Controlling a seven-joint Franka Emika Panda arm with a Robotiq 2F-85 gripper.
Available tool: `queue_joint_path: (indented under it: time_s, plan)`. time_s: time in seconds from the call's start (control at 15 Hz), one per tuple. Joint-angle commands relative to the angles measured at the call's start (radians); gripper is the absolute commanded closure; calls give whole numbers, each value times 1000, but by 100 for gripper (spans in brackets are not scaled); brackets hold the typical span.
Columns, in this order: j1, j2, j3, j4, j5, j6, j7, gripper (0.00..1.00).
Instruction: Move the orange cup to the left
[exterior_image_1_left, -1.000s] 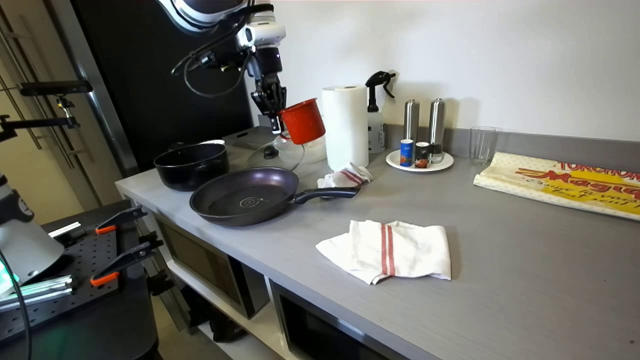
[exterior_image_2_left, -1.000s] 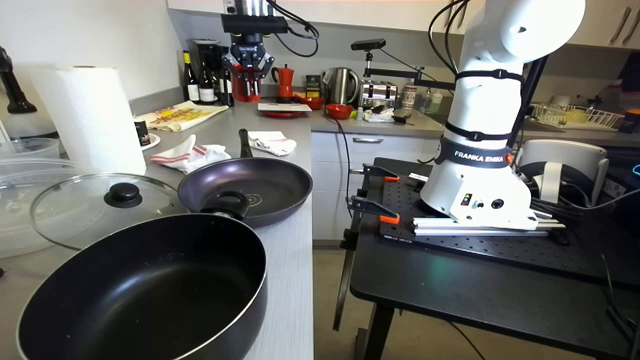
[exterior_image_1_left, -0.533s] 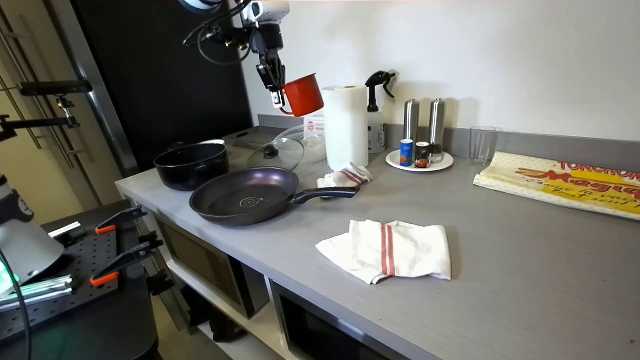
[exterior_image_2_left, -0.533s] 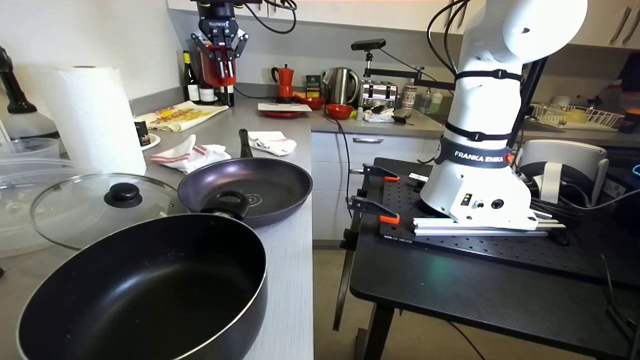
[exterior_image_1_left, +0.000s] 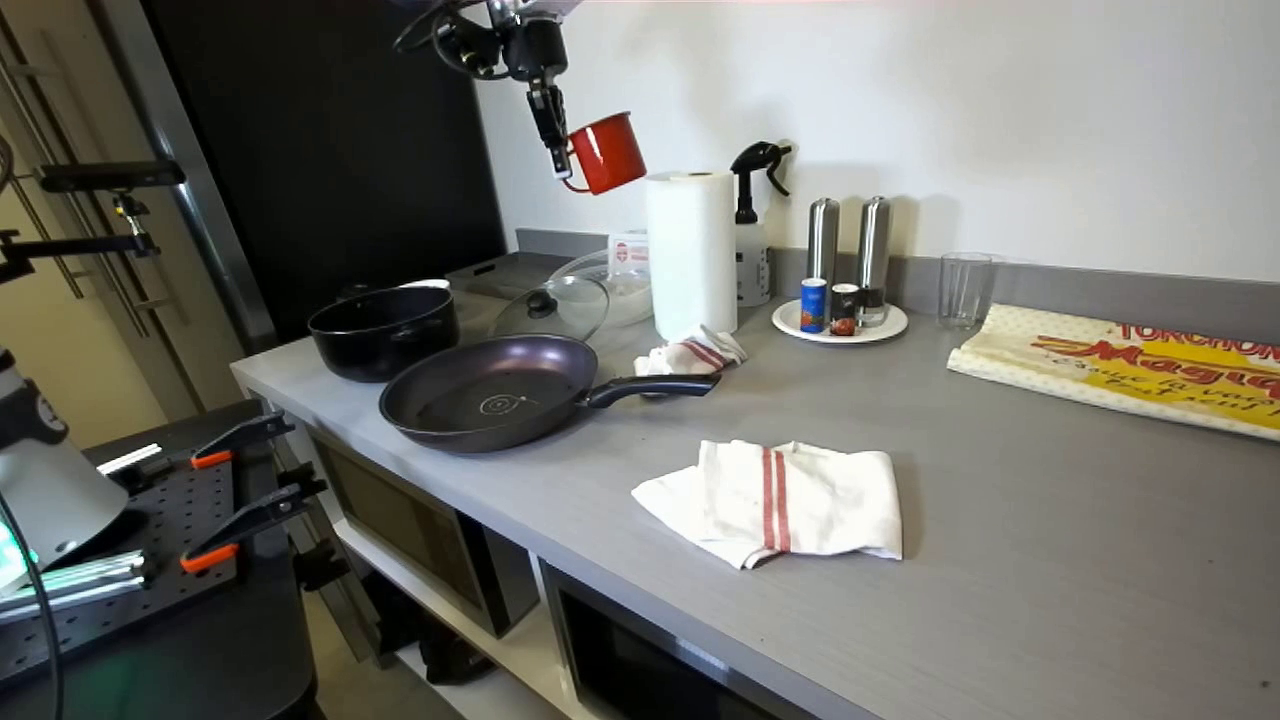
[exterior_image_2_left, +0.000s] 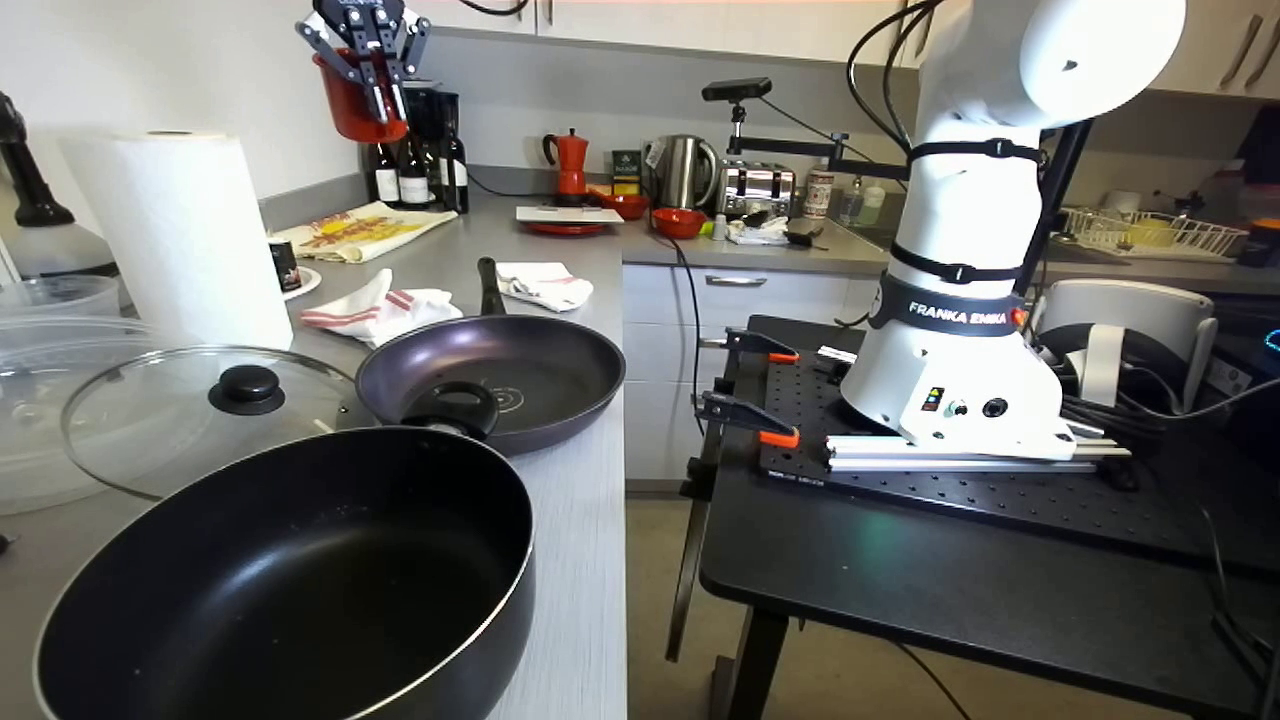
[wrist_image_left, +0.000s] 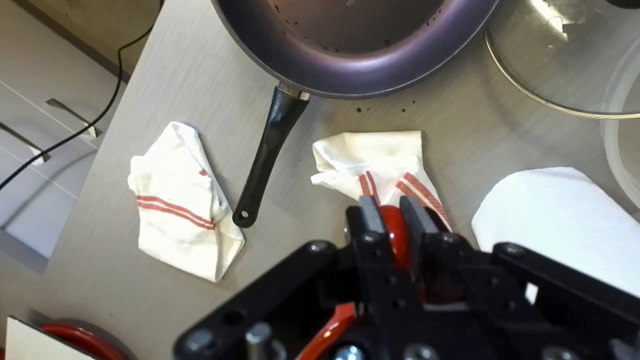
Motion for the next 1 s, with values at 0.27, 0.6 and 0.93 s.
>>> queue_joint_path:
  time_s: [0.27,0.6,0.93]
  plan:
    - [80,73,29,179,-143,-170,-132,96]
    - [123,98,55,201,-180,-182,-240,96]
    - [170,124,75,218,-210,-183,-348,96]
